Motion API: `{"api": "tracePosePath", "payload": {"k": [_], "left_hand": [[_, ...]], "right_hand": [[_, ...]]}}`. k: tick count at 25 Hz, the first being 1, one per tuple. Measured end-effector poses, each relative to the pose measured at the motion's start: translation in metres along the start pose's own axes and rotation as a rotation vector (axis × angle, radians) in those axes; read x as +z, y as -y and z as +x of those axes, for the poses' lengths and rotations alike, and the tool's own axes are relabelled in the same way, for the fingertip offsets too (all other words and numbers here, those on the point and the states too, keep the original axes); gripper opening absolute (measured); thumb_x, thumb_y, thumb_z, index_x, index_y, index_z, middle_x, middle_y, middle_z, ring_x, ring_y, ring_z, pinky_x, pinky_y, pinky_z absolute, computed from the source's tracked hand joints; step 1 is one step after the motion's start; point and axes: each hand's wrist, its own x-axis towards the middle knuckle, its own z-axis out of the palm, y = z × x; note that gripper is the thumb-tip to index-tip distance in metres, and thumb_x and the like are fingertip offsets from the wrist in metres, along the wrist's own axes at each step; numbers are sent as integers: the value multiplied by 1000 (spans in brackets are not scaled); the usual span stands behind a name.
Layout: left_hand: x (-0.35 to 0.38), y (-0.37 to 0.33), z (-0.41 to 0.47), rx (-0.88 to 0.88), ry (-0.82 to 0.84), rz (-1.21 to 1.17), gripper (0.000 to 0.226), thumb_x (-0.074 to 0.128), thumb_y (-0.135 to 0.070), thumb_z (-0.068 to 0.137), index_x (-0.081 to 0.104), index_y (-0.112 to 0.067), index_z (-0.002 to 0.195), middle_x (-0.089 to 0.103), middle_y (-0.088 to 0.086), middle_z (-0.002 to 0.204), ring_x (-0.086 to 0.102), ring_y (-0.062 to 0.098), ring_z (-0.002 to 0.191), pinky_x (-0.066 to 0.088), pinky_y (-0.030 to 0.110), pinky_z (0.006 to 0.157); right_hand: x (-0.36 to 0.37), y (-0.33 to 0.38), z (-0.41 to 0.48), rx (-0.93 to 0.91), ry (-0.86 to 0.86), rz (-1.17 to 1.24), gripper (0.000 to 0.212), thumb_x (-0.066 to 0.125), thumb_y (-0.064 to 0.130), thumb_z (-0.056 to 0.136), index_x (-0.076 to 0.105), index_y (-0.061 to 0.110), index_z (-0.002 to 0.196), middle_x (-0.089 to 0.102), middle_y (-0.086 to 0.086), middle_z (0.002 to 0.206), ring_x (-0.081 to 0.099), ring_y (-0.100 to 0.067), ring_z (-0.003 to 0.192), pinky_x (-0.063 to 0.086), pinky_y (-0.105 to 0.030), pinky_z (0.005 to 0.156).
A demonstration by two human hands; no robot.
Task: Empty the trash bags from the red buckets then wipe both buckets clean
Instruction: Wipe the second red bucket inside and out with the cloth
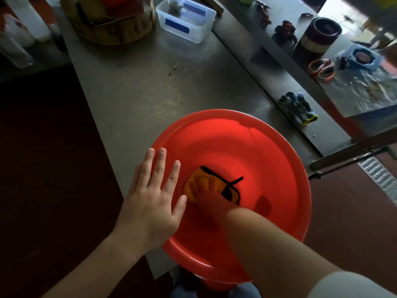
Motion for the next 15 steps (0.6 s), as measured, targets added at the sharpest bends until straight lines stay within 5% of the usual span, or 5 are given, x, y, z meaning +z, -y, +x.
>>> {"api": "tracePosePath", "payload": {"k": [5, 9, 12, 15], "left_hand": [[0, 2, -2, -4, 5, -17, 74, 26, -56, 97, 15, -16, 159, -4, 16, 166, -14, 32, 153, 8, 51, 121], [0, 2, -3, -3, 3, -22, 74, 26, -57, 98, 11, -19, 159, -7, 15, 166, -17, 31, 152, 6, 49, 121], [-1, 0, -2, -4, -3, -29, 73, 26, -56, 97, 12, -20, 159, -7, 17, 166, -17, 31, 152, 5, 49, 121], [0, 0, -1, -4, -14, -37, 71, 24, -56, 98, 10, -23, 159, -9, 16, 166, -19, 31, 151, 3, 49, 121]], "right_hand": [[-6, 33, -3, -34, 64, 106, 72, 40, 48, 105, -3, 33, 161, -12, 4, 168, -17, -36, 152, 5, -59, 122], [-8, -28, -18, 9, 11, 44, 67, 45, 34, 105, 9, 26, 162, -8, -4, 169, -6, -35, 155, 10, -61, 122], [-20, -57, -25, 150, 89, 65, 74, 44, 20, 106, -6, 16, 160, -17, -10, 167, -5, -42, 153, 10, -64, 119], [-26, -34, -33, 92, 84, 53, 74, 45, 27, 106, -4, 19, 161, -15, -6, 167, -6, -41, 153, 8, -60, 121]]}}
